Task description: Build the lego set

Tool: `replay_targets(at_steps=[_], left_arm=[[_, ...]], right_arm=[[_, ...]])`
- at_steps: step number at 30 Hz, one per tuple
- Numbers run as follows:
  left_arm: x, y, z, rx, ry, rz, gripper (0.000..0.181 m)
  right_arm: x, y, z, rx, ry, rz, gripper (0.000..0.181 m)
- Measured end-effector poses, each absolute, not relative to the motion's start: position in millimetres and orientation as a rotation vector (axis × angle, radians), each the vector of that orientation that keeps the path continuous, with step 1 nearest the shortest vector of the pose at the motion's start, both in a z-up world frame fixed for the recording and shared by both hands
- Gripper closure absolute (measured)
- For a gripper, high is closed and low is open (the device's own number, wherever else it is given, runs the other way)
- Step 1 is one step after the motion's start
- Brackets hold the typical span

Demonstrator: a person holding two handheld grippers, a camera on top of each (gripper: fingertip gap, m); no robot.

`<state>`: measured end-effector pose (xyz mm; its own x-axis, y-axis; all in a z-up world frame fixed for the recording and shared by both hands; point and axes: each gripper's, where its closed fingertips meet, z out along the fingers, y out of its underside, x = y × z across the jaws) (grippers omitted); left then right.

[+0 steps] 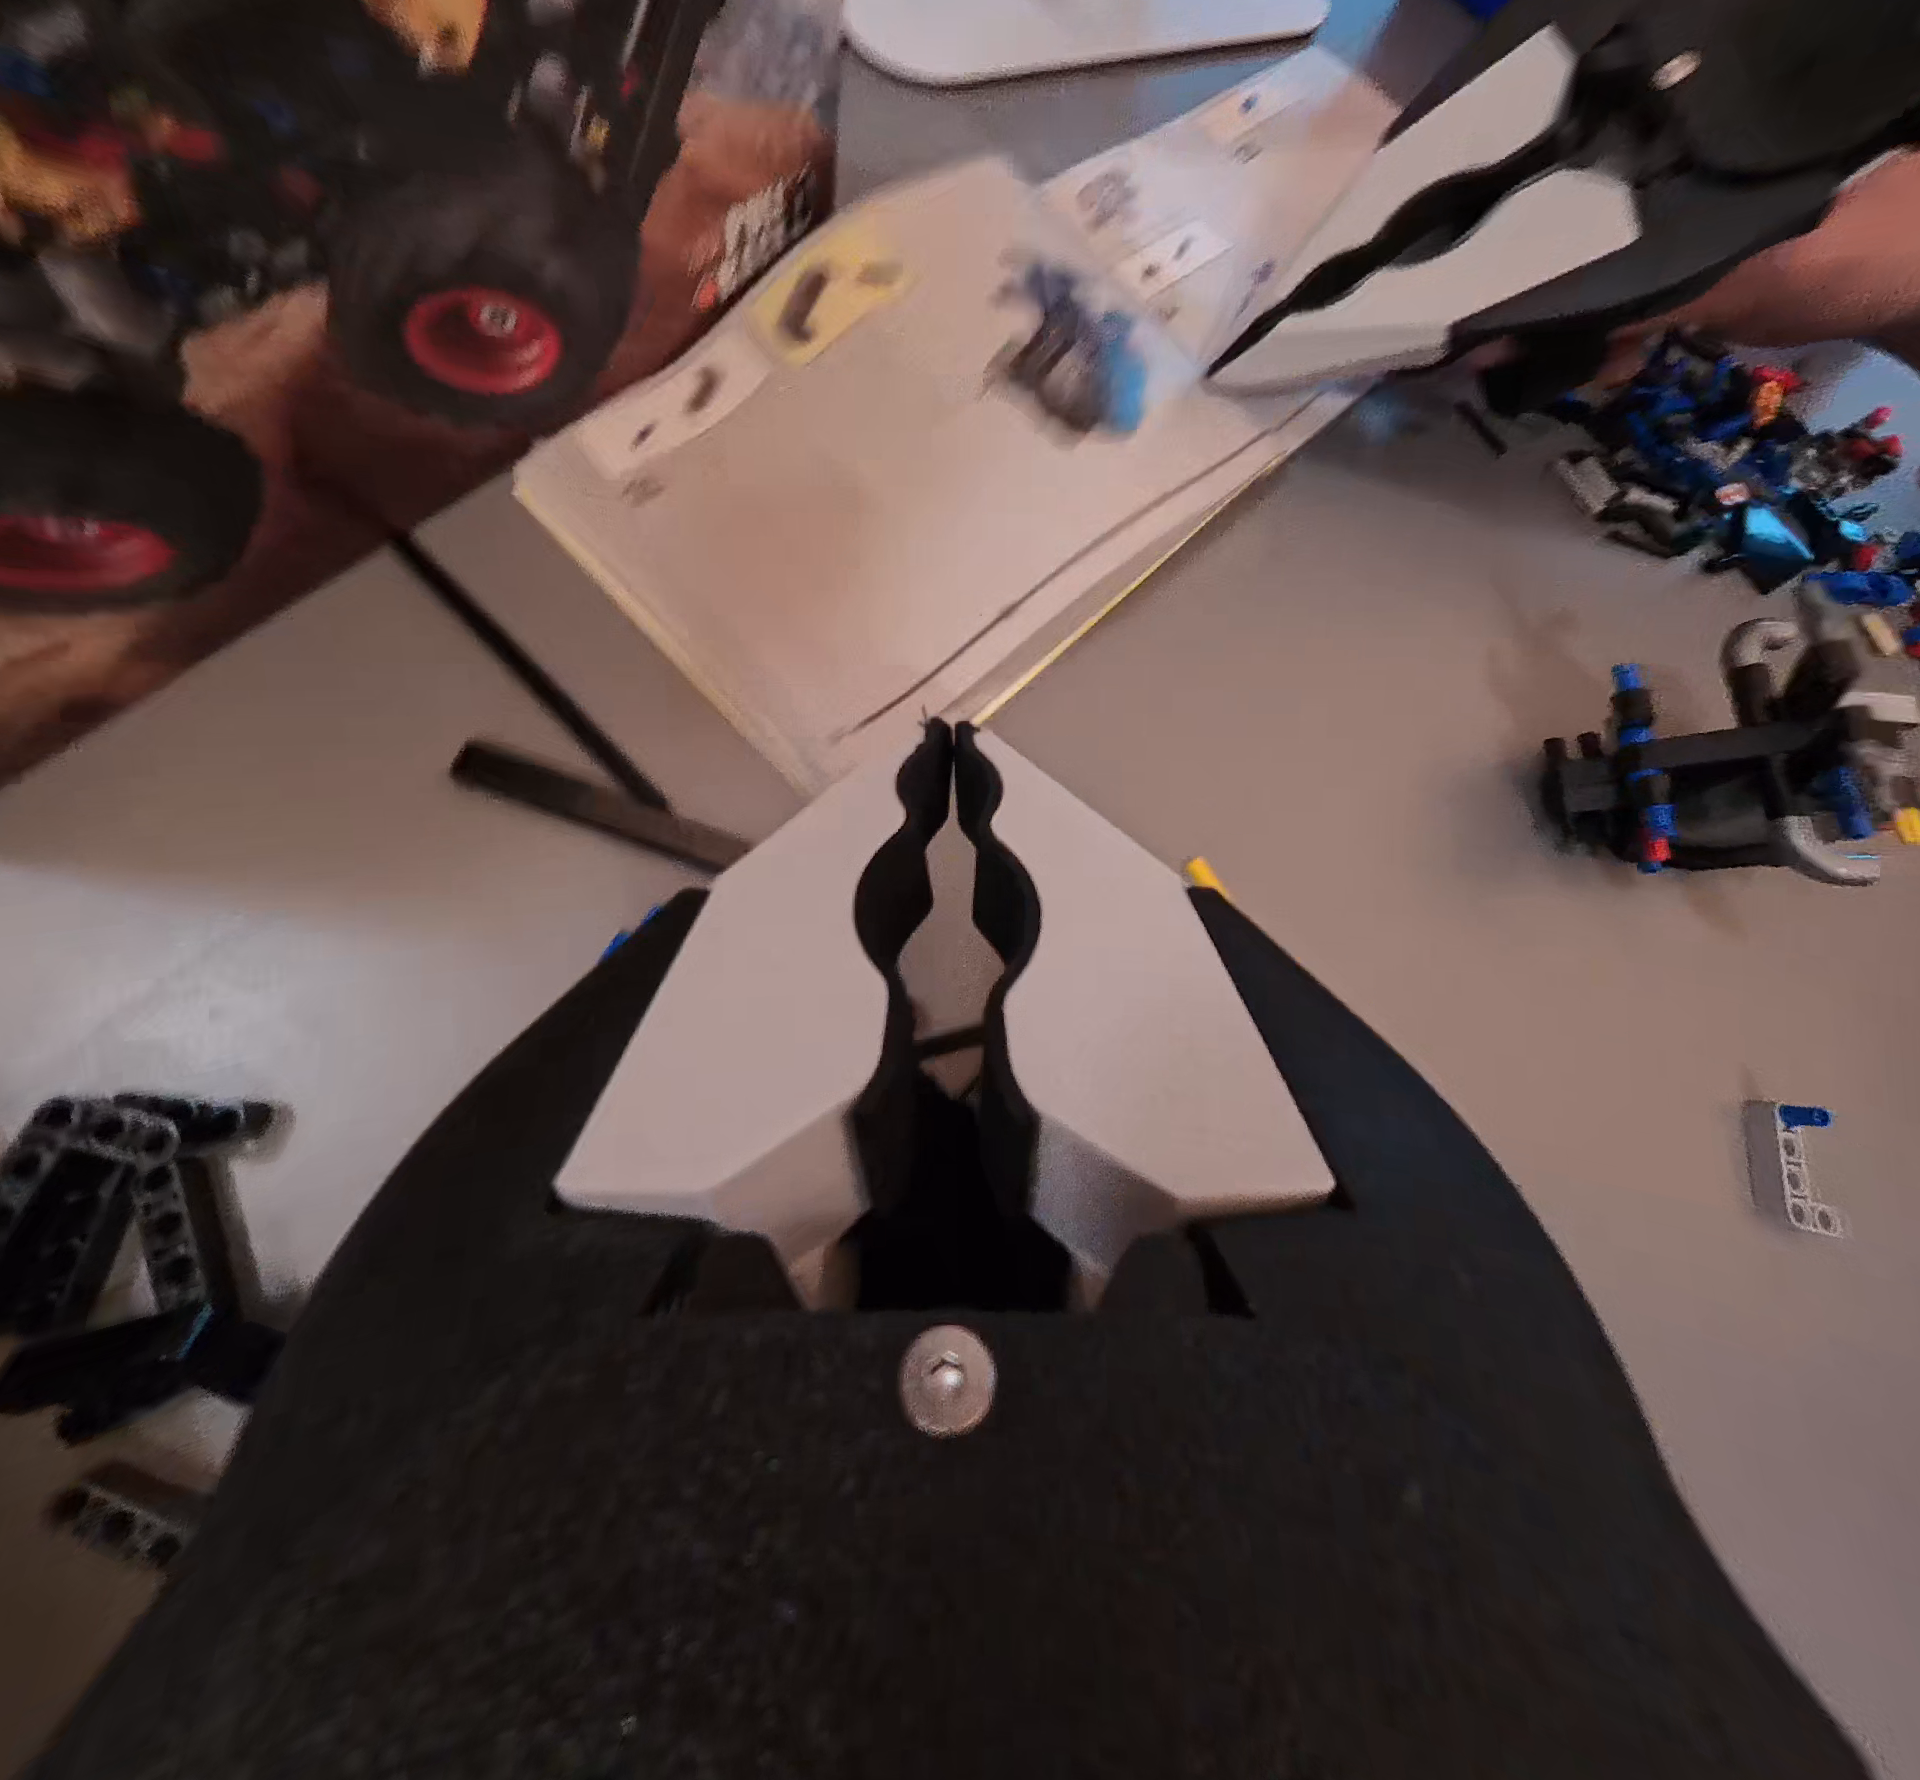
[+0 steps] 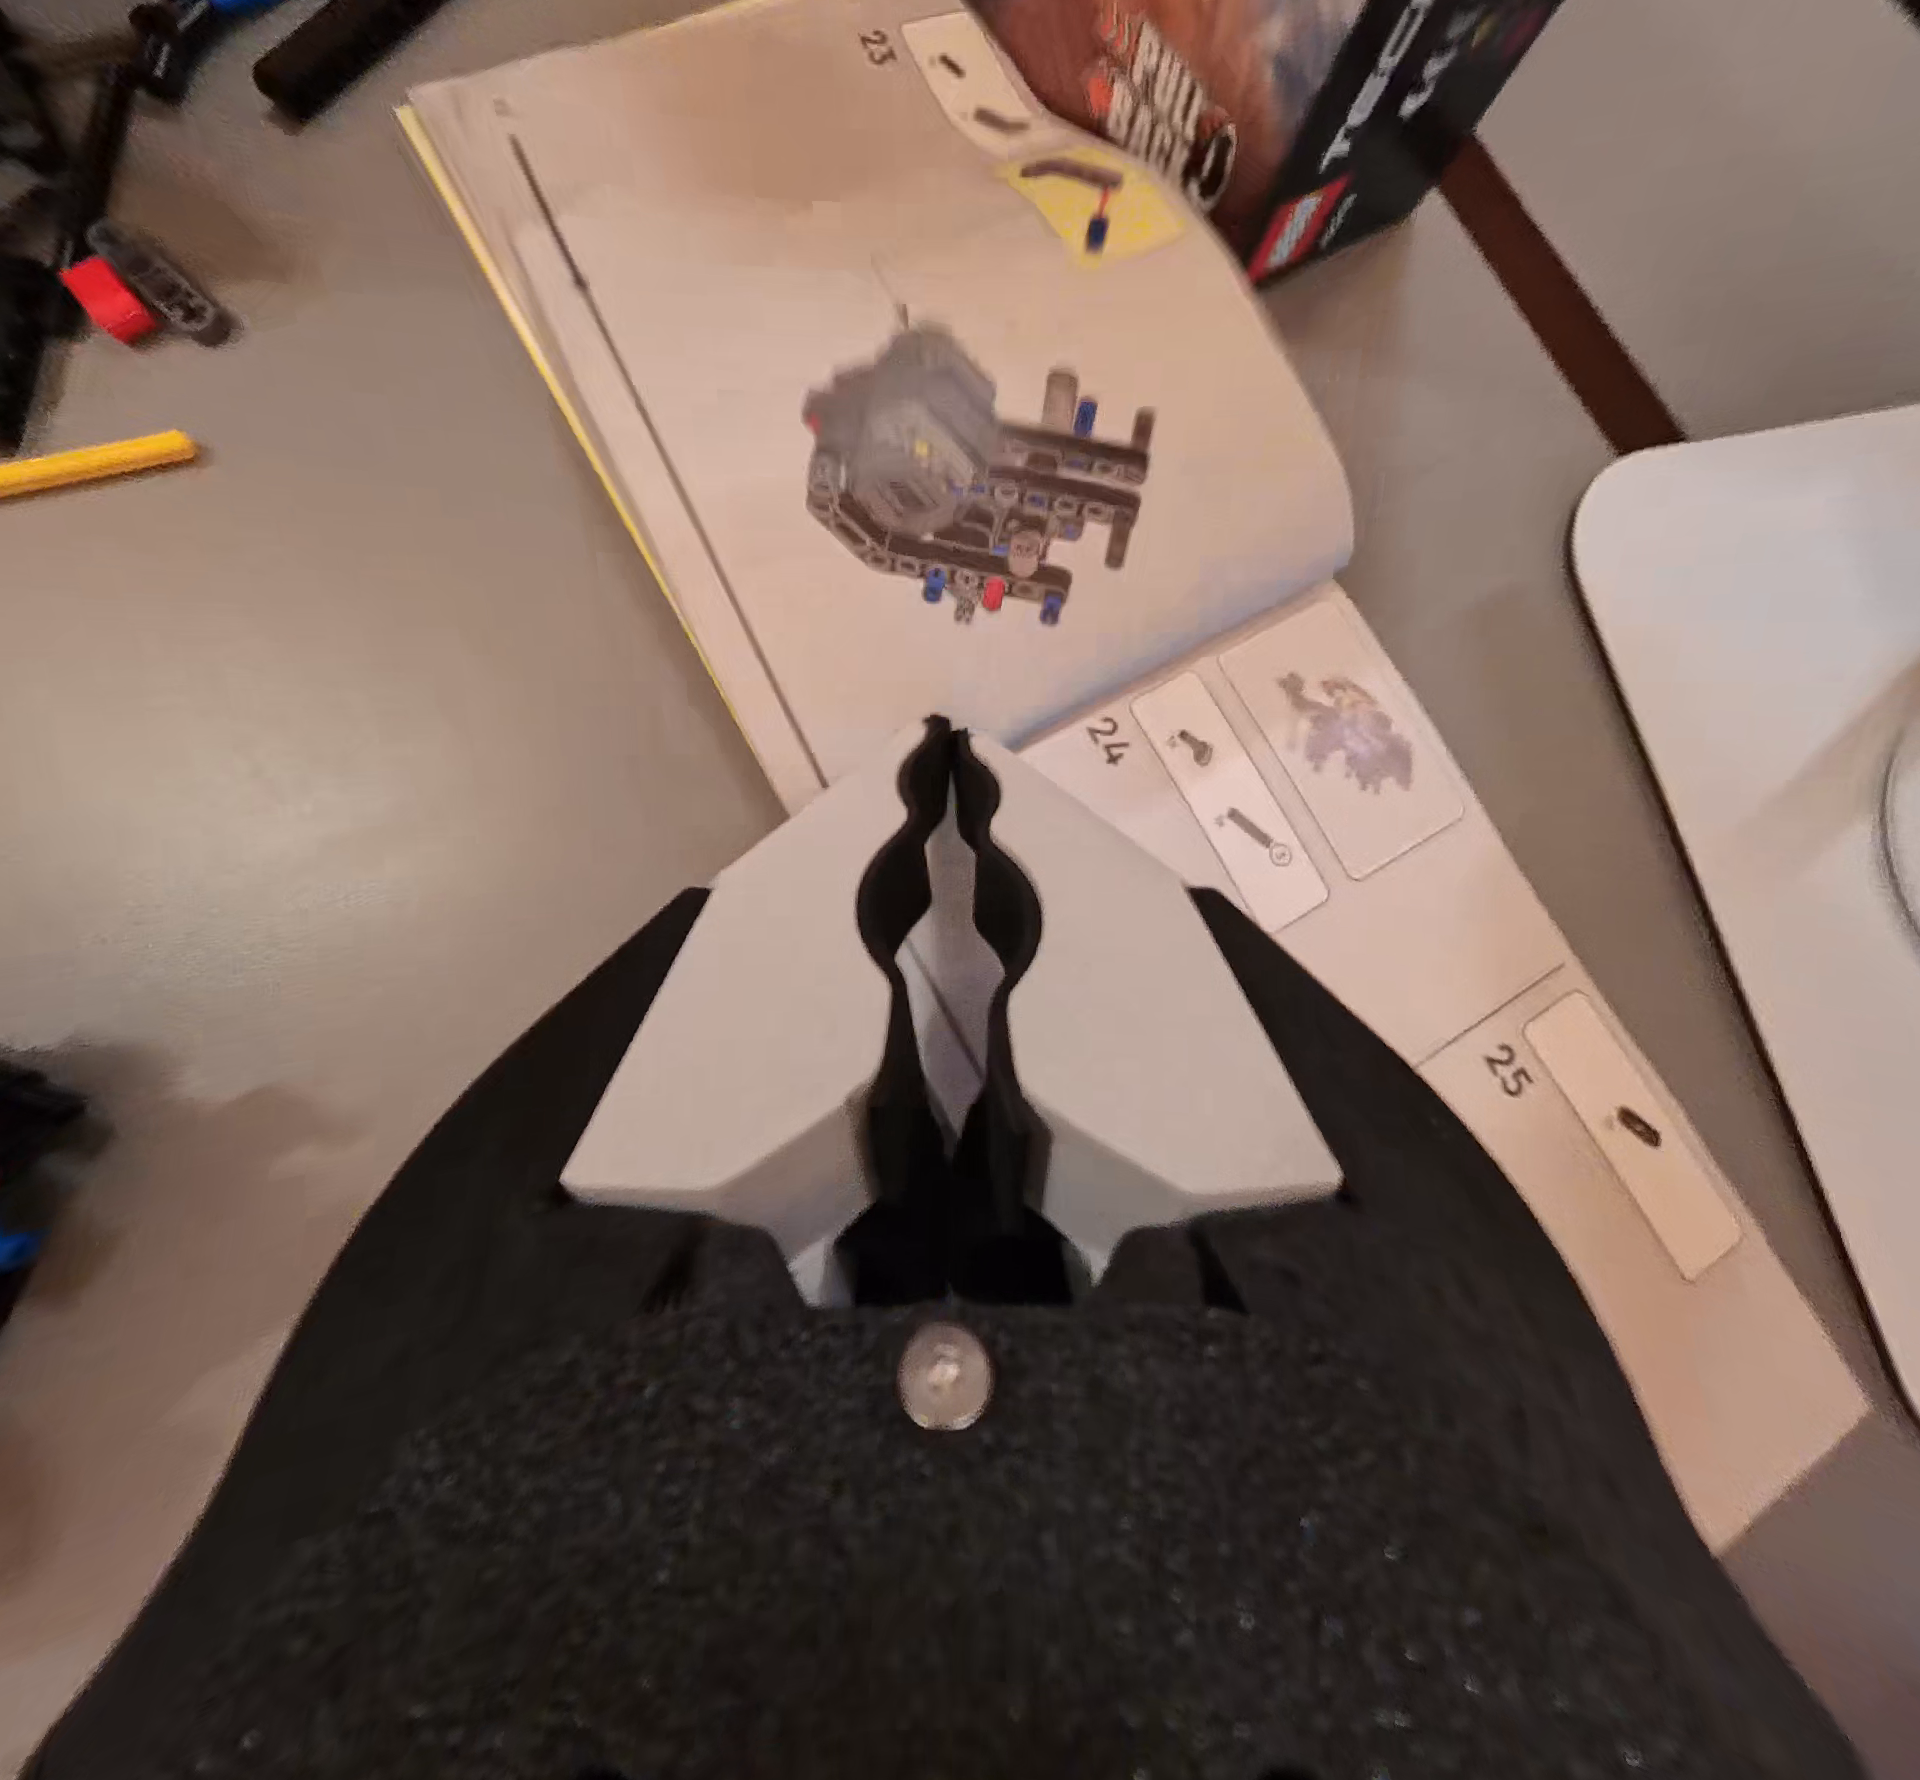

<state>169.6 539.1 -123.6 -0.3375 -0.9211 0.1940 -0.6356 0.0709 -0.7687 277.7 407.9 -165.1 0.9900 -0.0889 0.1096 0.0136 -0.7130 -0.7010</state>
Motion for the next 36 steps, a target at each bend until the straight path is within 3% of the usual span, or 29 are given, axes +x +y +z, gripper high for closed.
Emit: replay_targets(at_steps=[1, 6, 13, 16, 24, 28, 36], left_arm=[[173.0, 532.3, -115.0, -1.499, 2.022, -1.144, 0.181], [229.0, 484.8, -93.2, -1.219, 2.128, -0.945, 0.181], [335.7, 427.0, -140.9, -1.417, 2.292, -0.949, 0.181], [339.8, 429.8, -168.8, -1.425, 2.355, -0.786, 0.181], [337.2, 431.7, -168.4, -1.415, 2.316, -0.836, 0.181], [298.8, 429.8, -120.7, -1.348, 2.163, -1.057, 0.18], [89.7, 405.4, -76.4, -1.186, 2.164, -1.332, 0.17]], right_arm=[[275.9, 409.5, -165.0, -2.344, 0.034, -0.18, 0.181], [276.3, 408.5, -167.7, -2.384, -0.027, -0.248, 0.181], [277.1, 406.3, -170.6, -2.402, -0.082, -0.285, 0.181], [277.1, 405.9, -170.9, -2.414, -0.039, -0.24, 0.181], [277.9, 405.5, -167.5, -2.368, 0.09, -0.204, 0.181], [247.9, 388.1, -116.2, -2.188, 0.108, -0.177, 0.179], [163.4, 300.0, -77.0, -2.013, 0.114, -0.054, 0.175]])
